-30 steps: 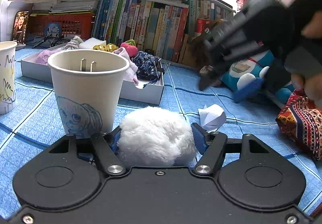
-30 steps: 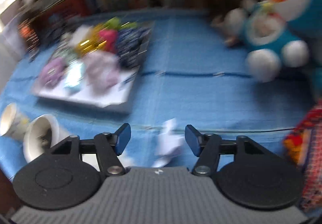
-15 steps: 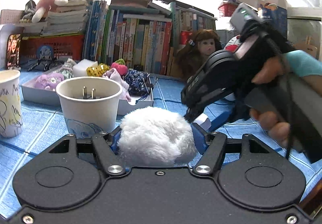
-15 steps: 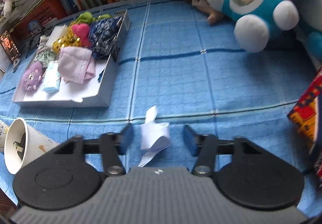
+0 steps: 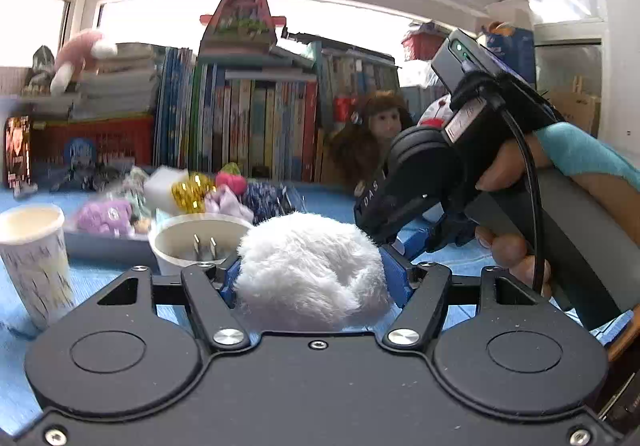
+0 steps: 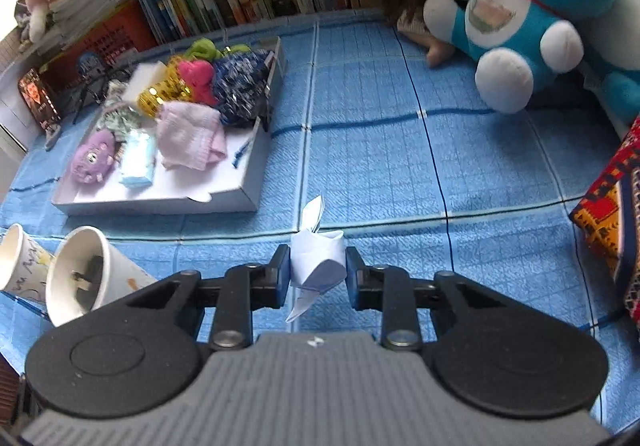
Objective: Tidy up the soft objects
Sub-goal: 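Carry the fluffy ball with the left gripper while the right carries the paper over the tray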
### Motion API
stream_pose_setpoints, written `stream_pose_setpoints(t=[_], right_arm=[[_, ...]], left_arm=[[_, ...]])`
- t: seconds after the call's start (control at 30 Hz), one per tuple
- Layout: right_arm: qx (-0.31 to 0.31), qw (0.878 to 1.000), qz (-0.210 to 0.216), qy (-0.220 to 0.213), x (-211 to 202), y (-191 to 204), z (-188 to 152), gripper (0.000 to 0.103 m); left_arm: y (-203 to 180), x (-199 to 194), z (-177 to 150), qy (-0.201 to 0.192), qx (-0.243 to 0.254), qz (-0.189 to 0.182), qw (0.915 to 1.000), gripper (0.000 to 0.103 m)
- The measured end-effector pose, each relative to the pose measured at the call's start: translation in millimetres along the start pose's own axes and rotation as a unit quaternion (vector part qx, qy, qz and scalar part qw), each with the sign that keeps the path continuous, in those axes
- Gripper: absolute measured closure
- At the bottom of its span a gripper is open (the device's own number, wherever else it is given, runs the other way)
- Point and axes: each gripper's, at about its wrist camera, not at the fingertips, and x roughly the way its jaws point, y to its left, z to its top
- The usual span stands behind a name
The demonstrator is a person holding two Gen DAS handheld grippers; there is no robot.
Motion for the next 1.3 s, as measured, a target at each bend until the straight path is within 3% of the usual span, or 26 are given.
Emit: stream_pose_setpoints(t=[0.23,0.47,0.67,0.97,1.3], right_arm=[[0.007,0.999,-0.001,-0.045,-31.3,14.3,-2.1,0.069],[-0.001,0.997,-0.013,-0.082,-55.0,34.5,-0.4,0.068],[0.004,0.995,-0.013,-0.099,-60.1,49.8,3.2,0.068],[0.010,0.993,-0.012,-0.119,-53.8,77.4,17.6,0.066],[0.026,0.992,-0.011,-0.125,-33.3,91.3,37.1,0.066]], left_arm=[[34.5,-25.3,35.4,-0.033,0.045,-0.028,0.9980,0.038],[89.0,-30.8,77.3,-0.033,0.075,-0.028,0.9963,0.038],[141.5,-18.5,105.8,0.014,0.054,-0.050,0.9972,0.038],[202.3,9.5,131.7,0.051,0.033,-0.028,0.9977,0.038],[232.0,60.3,144.5,0.098,0.032,-0.009,0.9946,0.038]])
